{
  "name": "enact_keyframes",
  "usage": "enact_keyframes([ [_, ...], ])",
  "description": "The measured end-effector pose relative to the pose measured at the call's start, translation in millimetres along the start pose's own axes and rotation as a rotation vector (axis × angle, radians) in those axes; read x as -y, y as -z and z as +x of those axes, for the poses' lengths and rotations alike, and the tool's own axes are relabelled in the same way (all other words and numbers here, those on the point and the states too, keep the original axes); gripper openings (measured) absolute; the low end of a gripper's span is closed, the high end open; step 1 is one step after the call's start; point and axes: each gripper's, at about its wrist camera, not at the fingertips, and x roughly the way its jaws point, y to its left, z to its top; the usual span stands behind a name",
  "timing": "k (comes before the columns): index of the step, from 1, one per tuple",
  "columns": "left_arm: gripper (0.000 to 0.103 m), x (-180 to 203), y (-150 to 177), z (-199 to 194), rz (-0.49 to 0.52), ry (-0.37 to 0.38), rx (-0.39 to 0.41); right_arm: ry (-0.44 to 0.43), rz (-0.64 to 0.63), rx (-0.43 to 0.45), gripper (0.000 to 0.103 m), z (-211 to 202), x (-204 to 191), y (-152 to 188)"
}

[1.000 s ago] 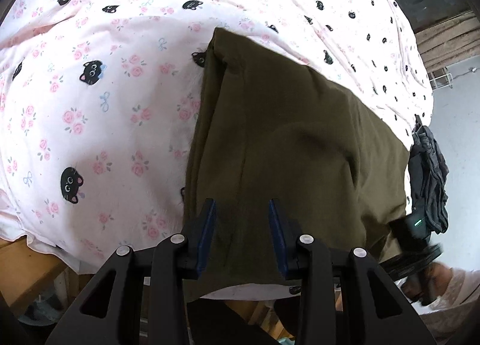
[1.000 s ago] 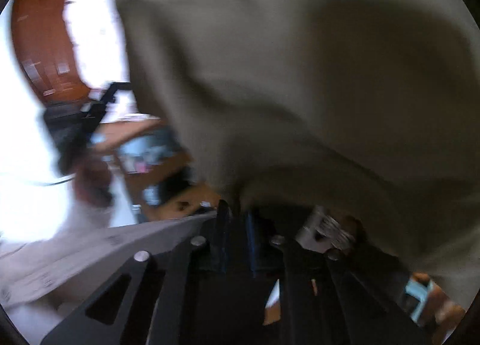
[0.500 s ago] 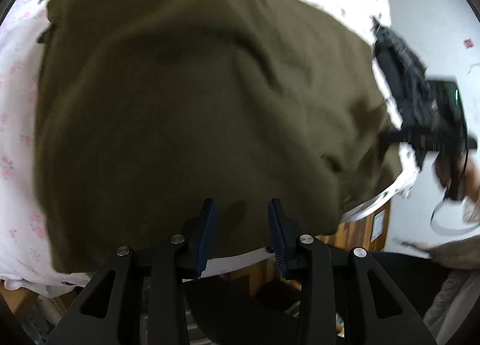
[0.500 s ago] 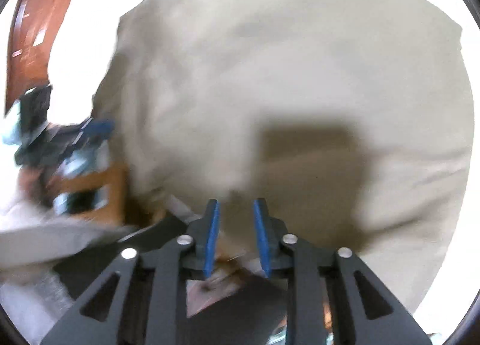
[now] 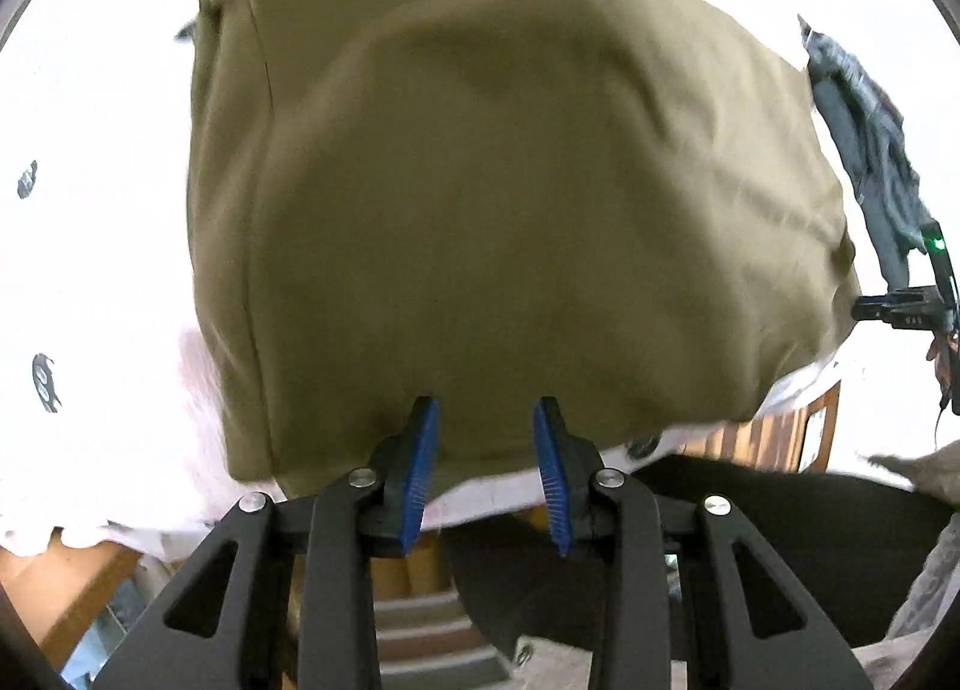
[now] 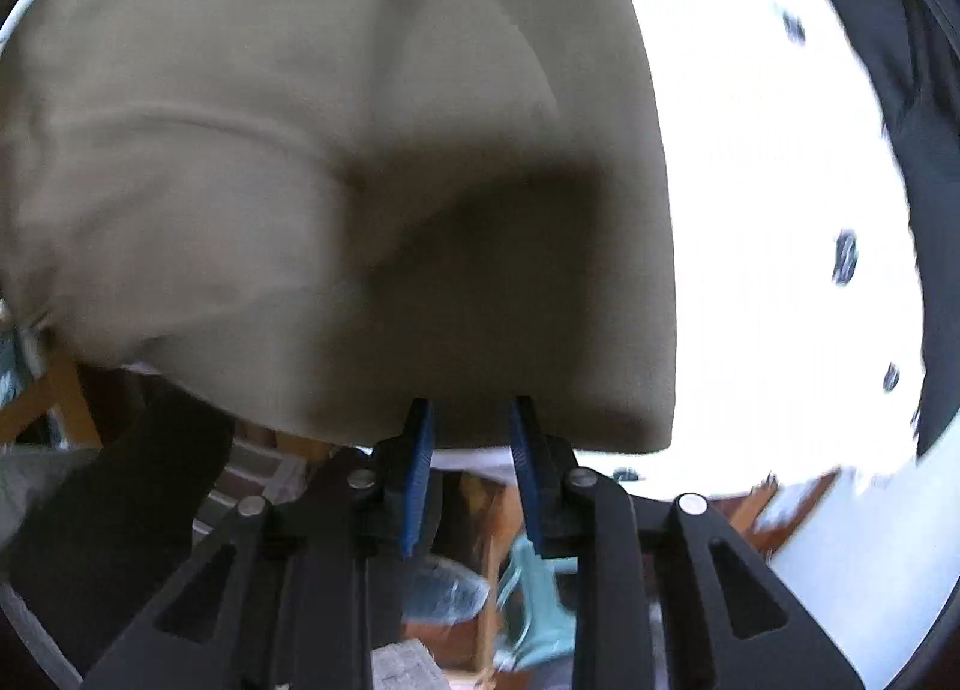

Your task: Fold clothes

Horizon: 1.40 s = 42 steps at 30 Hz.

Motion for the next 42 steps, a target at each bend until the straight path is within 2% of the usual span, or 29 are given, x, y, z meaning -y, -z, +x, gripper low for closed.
enact_keyframes([
  [1, 0.029, 2, -6, -5, -0.004, 0.01, 0.026, -0.002, -0.041, 0.056, 0.031, -13, -9, -5],
  [2, 0.029, 5, -13, -7, -0.002, 0.009, 0.047, 0.0, -0.08, 0.11, 0.042, -25, -18, -10],
  [4, 0.029, 11, -26, -8, 0.007, -0.008, 0.078, 0.028, -0.136, 0.21, 0.056, -43, -37, -33],
  [5, 0.029, 12, -30, -6, 0.007, -0.032, 0.081, 0.037, -0.139, 0.215, 0.06, -42, -41, -43],
  [8, 0.029, 7, -32, 1, -0.002, -0.126, 0.063, 0.089, -0.099, 0.116, 0.06, -14, -42, -67],
  [9, 0.029, -1, -28, 5, -0.015, -0.15, 0.044, 0.108, -0.078, 0.053, 0.061, 3, -38, -65],
  [11, 0.029, -19, -18, 5, -0.047, -0.164, 0.022, 0.104, -0.031, -0.051, 0.078, 27, -27, -49],
  [13, 0.029, -35, -9, -7, -0.084, -0.137, 0.039, 0.085, 0.012, -0.115, 0.078, 37, -18, -33],
  [15, 0.029, -46, -11, -24, -0.113, -0.09, 0.09, 0.055, 0.011, -0.085, 0.078, 25, -19, -26],
  [18, 0.034, -66, -31, -55, -0.173, -0.002, 0.198, -0.053, 0.032, 0.056, 0.078, -17, -18, -33],
  [20, 0.042, -85, -51, -64, -0.237, 0.068, 0.251, -0.161, 0.085, 0.161, 0.078, -48, -8, -52],
  [22, 0.043, -105, -70, -68, -0.304, 0.134, 0.288, -0.236, 0.139, 0.236, 0.078, -70, 2, -73],
  [24, 0.043, -124, -90, -64, -0.367, 0.183, 0.292, -0.287, 0.195, 0.273, 0.078, -82, 12, -95],
  [28, 0.043, -158, -116, -44, -0.473, 0.242, 0.245, -0.392, 0.285, 0.306, 0.078, -92, 23, -129],
  [30, 0.043, -156, -125, -31, -0.497, 0.27, 0.221, -0.433, 0.315, 0.315, 0.078, -96, 44, -151],
  [35, 0.043, -161, -149, -13, -0.502, 0.292, 0.178, -0.489, 0.378, 0.322, 0.078, -92, 107, -177],
  [40, 0.043, -145, -173, -15, -0.441, 0.248, 0.182, -0.482, 0.393, 0.324, 0.078, -73, 130, -193],
  [41, 0.036, -149, -173, -13, -0.43, 0.229, 0.174, -0.478, 0.393, 0.321, 0.078, -71, 134, -195],
  [42, 0.018, -153, -172, -12, -0.438, 0.222, 0.167, -0.472, 0.393, 0.32, 0.078, -67, 127, -201],
])
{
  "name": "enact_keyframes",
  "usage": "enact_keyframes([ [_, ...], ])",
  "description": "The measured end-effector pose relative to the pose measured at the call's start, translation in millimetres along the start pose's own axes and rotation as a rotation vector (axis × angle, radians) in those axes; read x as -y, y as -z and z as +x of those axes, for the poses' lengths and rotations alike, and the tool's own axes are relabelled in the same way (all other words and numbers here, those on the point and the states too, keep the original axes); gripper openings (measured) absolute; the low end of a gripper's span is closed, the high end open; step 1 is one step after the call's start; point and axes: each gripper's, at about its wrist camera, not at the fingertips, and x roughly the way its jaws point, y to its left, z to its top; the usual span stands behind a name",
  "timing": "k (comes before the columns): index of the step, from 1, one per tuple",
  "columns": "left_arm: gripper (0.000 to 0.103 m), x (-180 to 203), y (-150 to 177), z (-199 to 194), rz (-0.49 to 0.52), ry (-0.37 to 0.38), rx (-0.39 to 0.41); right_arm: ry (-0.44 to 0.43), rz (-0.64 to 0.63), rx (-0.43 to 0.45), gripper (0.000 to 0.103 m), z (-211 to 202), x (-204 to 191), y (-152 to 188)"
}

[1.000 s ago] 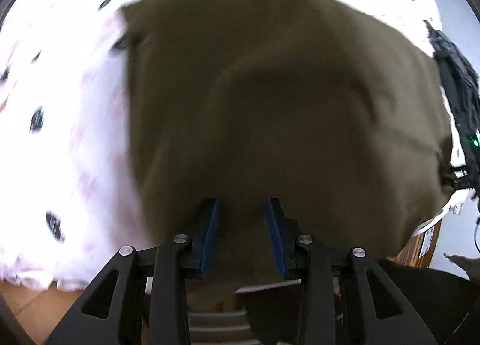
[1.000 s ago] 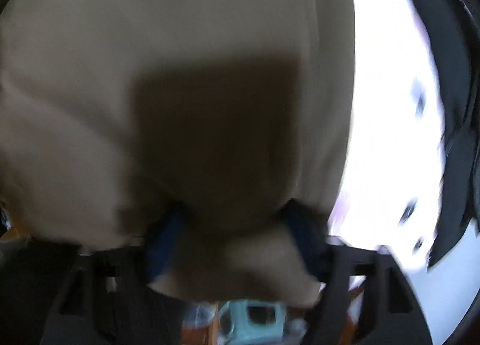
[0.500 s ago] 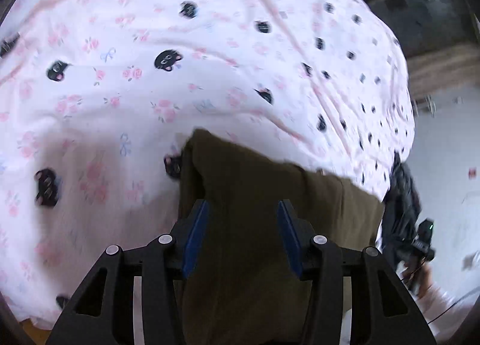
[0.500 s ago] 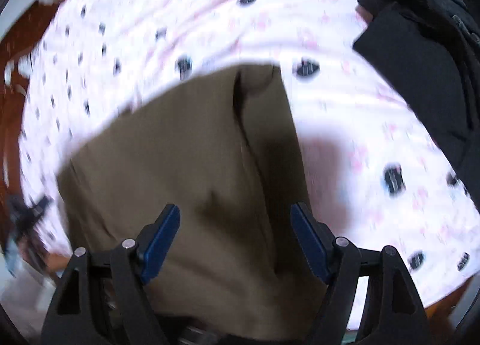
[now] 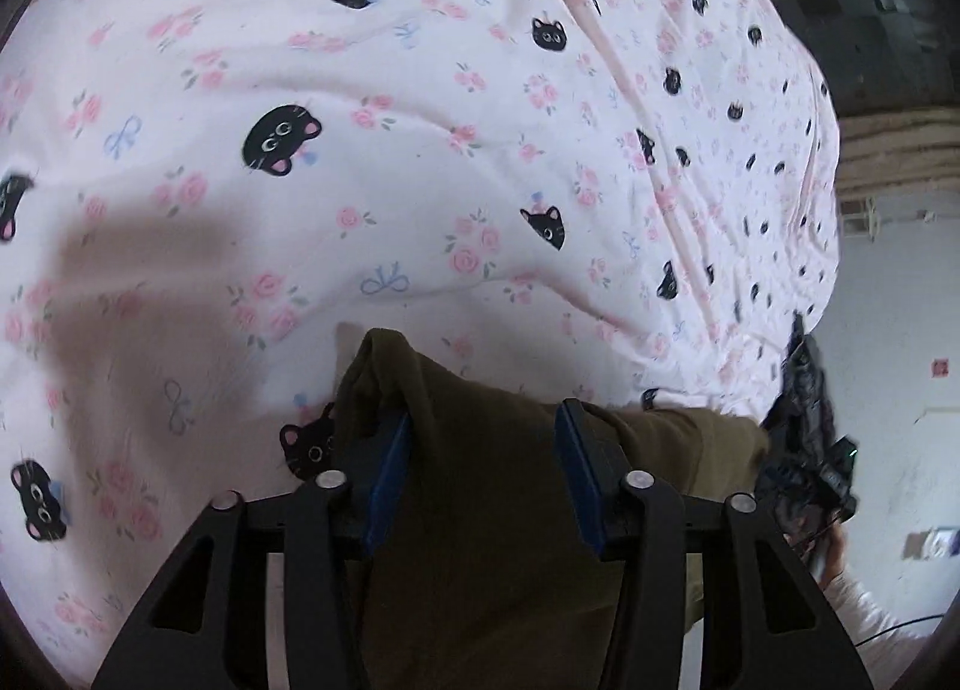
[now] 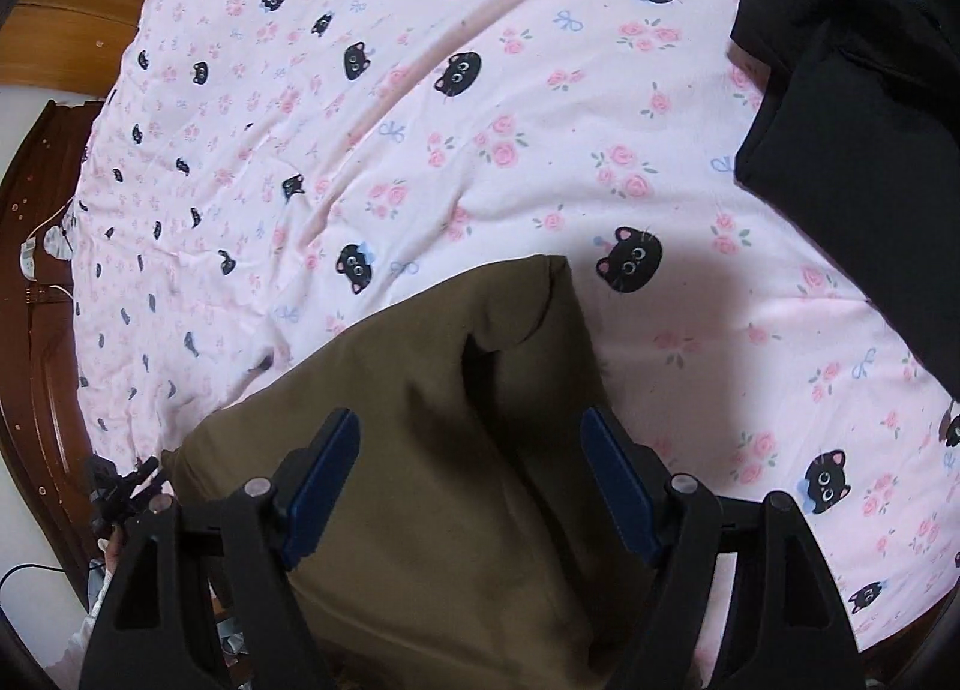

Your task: Fold clothes

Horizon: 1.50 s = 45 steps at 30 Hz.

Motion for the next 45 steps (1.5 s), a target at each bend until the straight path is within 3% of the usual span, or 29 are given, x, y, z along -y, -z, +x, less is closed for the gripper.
enact_keyframes([
  [1, 0.01, -4, 1, 1, -0.021, -0.003, -0.003, 0.005, 0.0, 0.0, 0.078, 6, -4, -1],
  [3, 0.006, -13, 2, 2, -0.065, 0.004, -0.002, 0.009, 0.002, 0.003, 0.078, 5, 1, -4],
  [11, 0.004, -22, 14, -1, -0.18, 0.049, 0.073, -0.069, 0.131, 0.033, 0.078, 1, 26, -19],
  [16, 0.004, -26, 21, -3, -0.217, 0.072, 0.109, -0.191, 0.201, -0.056, 0.078, 24, 26, -34],
  [20, 0.004, -25, 22, -3, -0.229, 0.067, 0.121, -0.222, 0.218, -0.149, 0.078, 51, 17, -44],
  [23, 0.004, -25, 22, -3, -0.24, 0.06, 0.131, -0.228, 0.24, -0.159, 0.079, 67, 13, -53],
  [24, 0.004, -25, 22, -2, -0.245, 0.057, 0.135, -0.225, 0.245, -0.147, 0.077, 69, 12, -57],
  [25, 0.004, -26, 22, -2, -0.251, 0.049, 0.142, -0.22, 0.248, -0.134, 0.063, 71, 11, -60],
  [26, 0.004, -26, 23, -2, -0.258, 0.042, 0.151, -0.208, 0.247, -0.128, 0.037, 72, 11, -63],
  [28, 0.004, -26, 25, -1, -0.271, 0.031, 0.168, -0.151, 0.258, -0.155, 0.011, 78, 12, -66],
  [32, 0.003, -30, 29, -7, -0.318, 0.013, 0.218, -0.117, 0.221, -0.152, 0.009, 75, 11, -67],
  [39, 0.001, -41, 35, -33, -0.367, 0.001, 0.305, -0.172, 0.263, -0.037, 0.007, 40, 16, -55],
  [45, 0.002, -39, 30, -29, -0.36, 0.039, 0.261, -0.15, 0.208, -0.031, 0.007, 33, 8, -54],
])
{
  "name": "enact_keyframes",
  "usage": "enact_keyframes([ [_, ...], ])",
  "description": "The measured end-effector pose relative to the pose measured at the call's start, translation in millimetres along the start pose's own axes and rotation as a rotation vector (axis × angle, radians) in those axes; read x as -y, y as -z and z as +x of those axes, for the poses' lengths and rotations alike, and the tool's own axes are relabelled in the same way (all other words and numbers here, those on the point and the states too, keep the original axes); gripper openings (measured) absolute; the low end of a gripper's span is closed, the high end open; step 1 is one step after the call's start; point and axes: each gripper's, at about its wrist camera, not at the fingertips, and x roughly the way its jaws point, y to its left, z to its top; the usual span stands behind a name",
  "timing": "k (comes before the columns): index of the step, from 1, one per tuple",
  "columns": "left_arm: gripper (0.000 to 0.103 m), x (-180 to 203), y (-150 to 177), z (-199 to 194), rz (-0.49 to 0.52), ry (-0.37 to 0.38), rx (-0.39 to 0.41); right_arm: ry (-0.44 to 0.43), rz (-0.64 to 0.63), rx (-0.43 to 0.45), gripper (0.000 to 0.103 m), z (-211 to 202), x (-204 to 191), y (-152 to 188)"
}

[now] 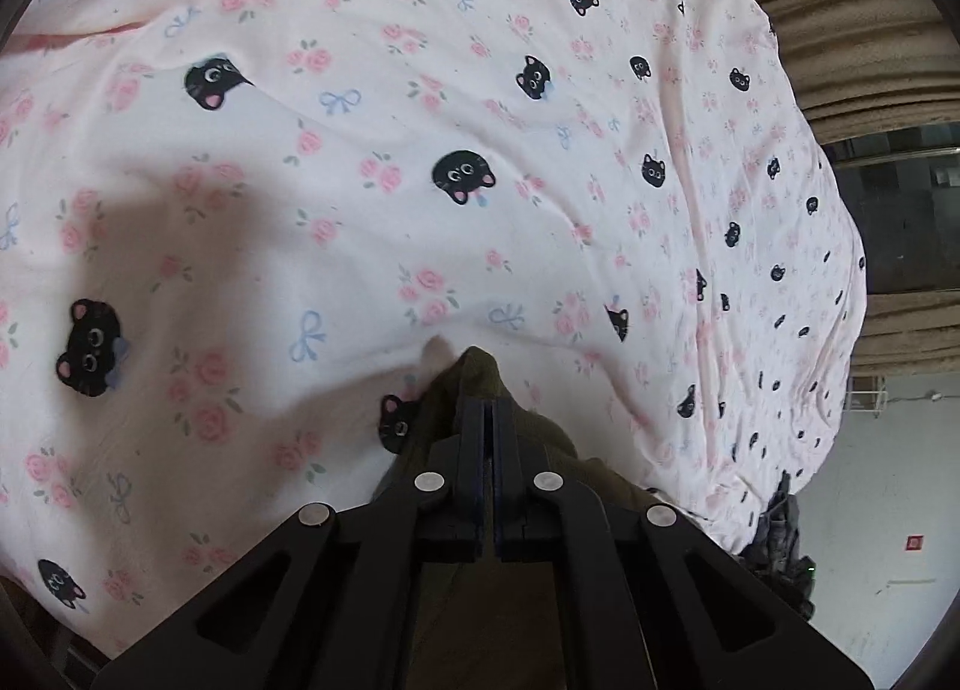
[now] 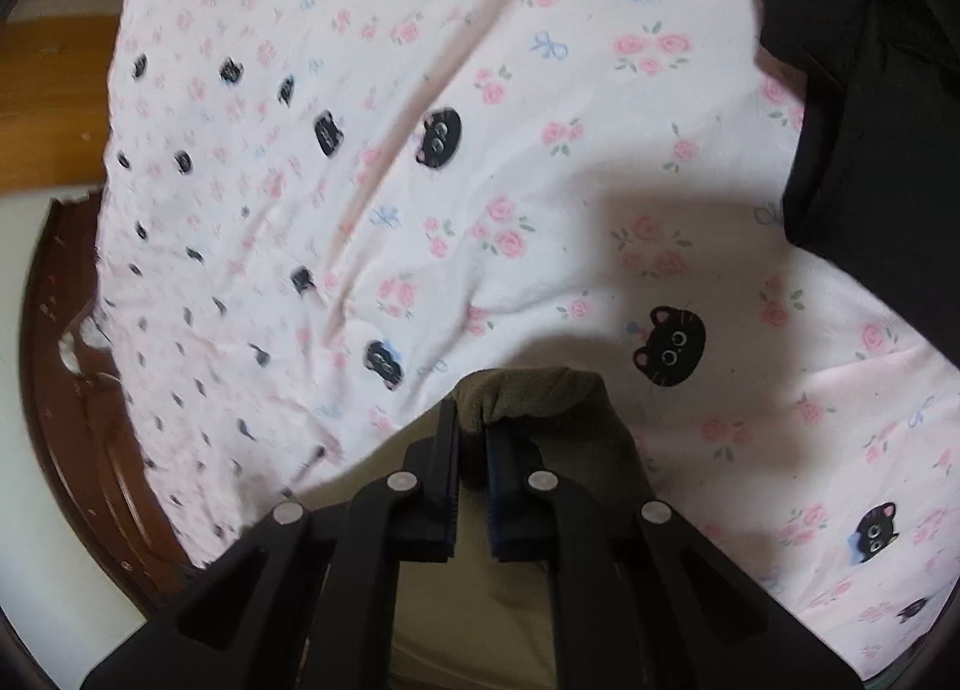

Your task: Fold clothes

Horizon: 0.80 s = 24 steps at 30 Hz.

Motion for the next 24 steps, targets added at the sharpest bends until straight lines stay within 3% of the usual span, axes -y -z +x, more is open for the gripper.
enact_keyframes([
  [2, 0.007, -4, -4, 3, -0.075, 0.059, -0.016, 0.0, 0.011, -0.017, 0.008, 6, 1, -3],
  [3, 0.018, -5, -6, 6, -0.099, 0.072, -0.037, 0.007, 0.01, -0.027, 0.008, 9, 1, -5],
  [5, 0.033, -3, -11, 16, -0.124, 0.069, -0.092, 0.021, 0.009, -0.047, 0.014, 16, 0, -8],
  [6, 0.035, -1, -13, 19, -0.122, 0.055, -0.107, 0.026, 0.015, -0.059, 0.015, 18, 0, -8],
  [7, 0.035, 2, -15, 23, -0.116, 0.029, -0.123, 0.032, 0.024, -0.071, 0.017, 21, 1, -9],
  [10, 0.036, 10, -22, 40, -0.094, -0.067, -0.17, 0.064, 0.032, -0.103, 0.037, 29, 2, -9],
  [14, 0.036, 24, -25, 63, -0.056, -0.149, -0.183, 0.111, 0.037, -0.144, 0.04, 44, 5, -7],
  [16, 0.026, 27, -24, 69, -0.04, -0.185, -0.171, 0.126, 0.04, -0.146, 0.041, 54, 6, -6],
  [17, 0.014, 29, -24, 72, -0.033, -0.203, -0.166, 0.133, 0.041, -0.144, 0.041, 58, 6, -5],
  [18, 0.012, 27, -23, 72, -0.046, -0.196, -0.152, 0.135, 0.044, -0.138, 0.039, 62, 7, -4],
  [20, 0.01, 16, -19, 63, -0.083, -0.157, -0.104, 0.116, 0.057, -0.1, 0.013, 59, 8, -3],
  [24, 0.009, 8, -15, 37, -0.112, -0.14, 0.0, 0.103, 0.046, -0.018, 0.011, 45, 6, 2],
])
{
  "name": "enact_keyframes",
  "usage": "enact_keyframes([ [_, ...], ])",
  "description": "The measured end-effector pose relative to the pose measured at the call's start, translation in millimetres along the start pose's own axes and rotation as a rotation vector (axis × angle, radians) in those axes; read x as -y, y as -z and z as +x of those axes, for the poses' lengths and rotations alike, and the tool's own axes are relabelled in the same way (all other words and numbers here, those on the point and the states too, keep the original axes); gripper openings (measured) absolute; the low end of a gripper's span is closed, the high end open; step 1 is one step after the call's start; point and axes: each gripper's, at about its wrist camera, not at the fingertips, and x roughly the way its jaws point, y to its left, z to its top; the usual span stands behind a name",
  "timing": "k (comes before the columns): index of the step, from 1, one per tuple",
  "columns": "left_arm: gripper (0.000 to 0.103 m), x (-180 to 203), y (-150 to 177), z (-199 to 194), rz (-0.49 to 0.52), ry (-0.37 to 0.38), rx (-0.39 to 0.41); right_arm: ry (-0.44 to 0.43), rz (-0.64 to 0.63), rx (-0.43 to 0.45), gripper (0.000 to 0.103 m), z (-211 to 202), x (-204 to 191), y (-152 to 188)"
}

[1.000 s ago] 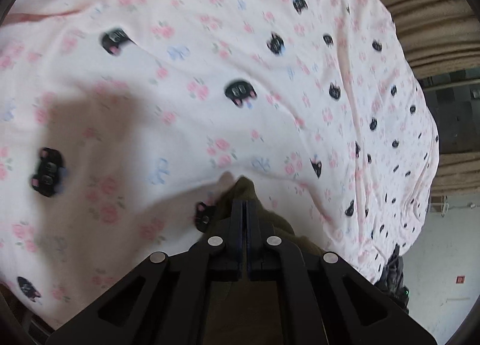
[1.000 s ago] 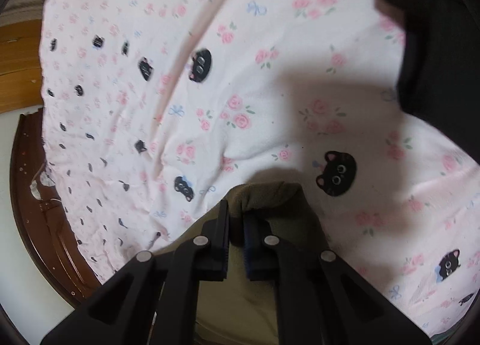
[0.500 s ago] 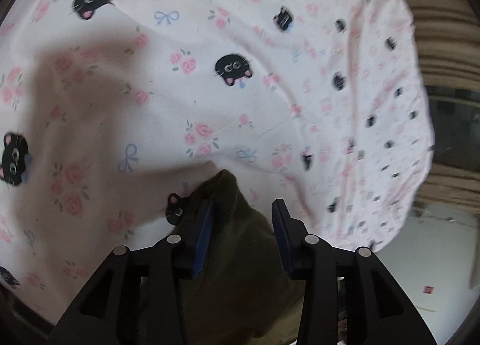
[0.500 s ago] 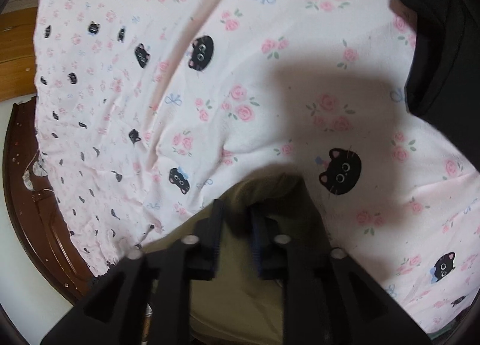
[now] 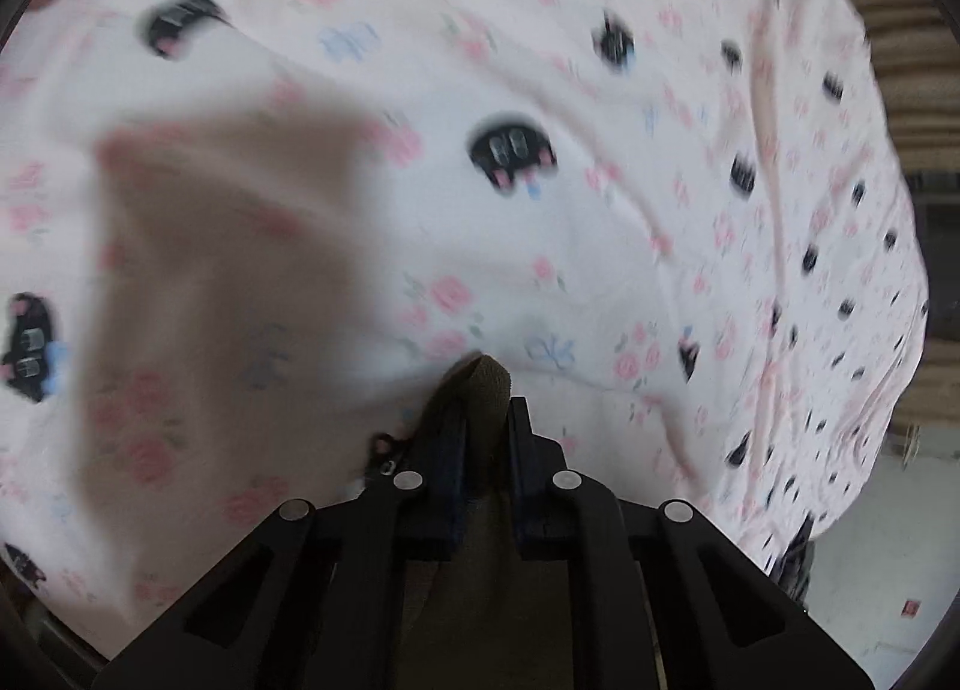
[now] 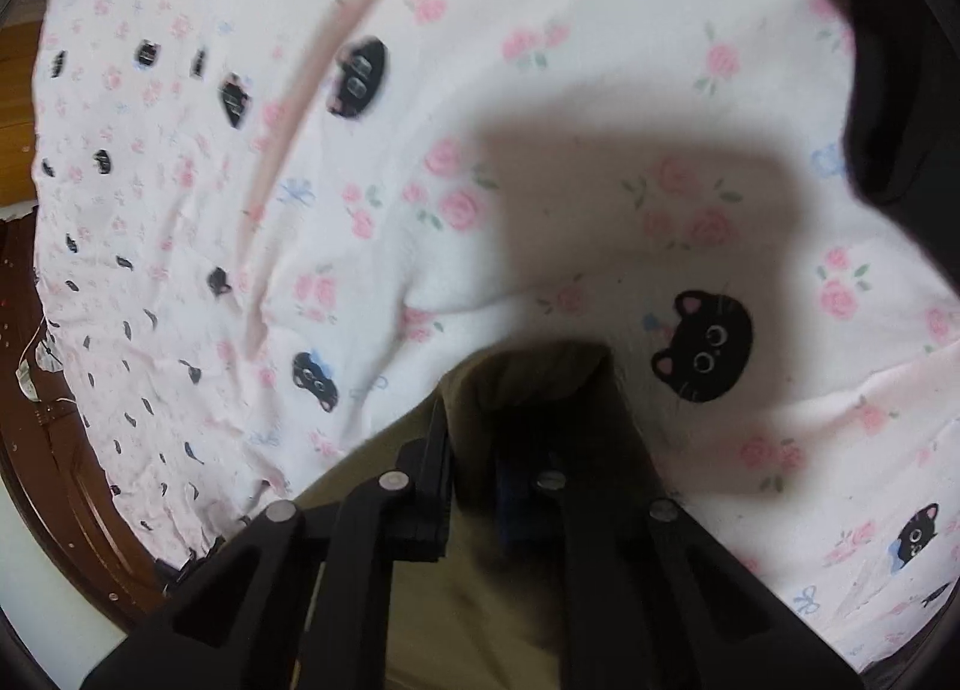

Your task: Fold clothes

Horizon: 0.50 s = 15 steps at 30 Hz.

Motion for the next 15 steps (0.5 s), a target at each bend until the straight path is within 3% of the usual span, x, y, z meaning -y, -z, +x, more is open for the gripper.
enact_keyframes([
  [3, 0.009, -3, 0, -14, -0.017, 0.03, 0.034, -0.056, -0.008, 0.071, 0.009, -23, 0, 3],
  [11, 0.005, -3, -8, -36, -0.026, 0.079, 0.172, -0.092, -0.09, 0.178, 0.009, -57, -15, -5],
  [13, 0.005, -14, -14, -30, -0.048, 0.065, 0.167, -0.093, -0.095, 0.186, 0.009, -54, -16, -9],
  [15, 0.005, -23, -14, -17, -0.083, 0.063, 0.113, -0.079, -0.079, 0.168, 0.009, -46, -10, -12],
])
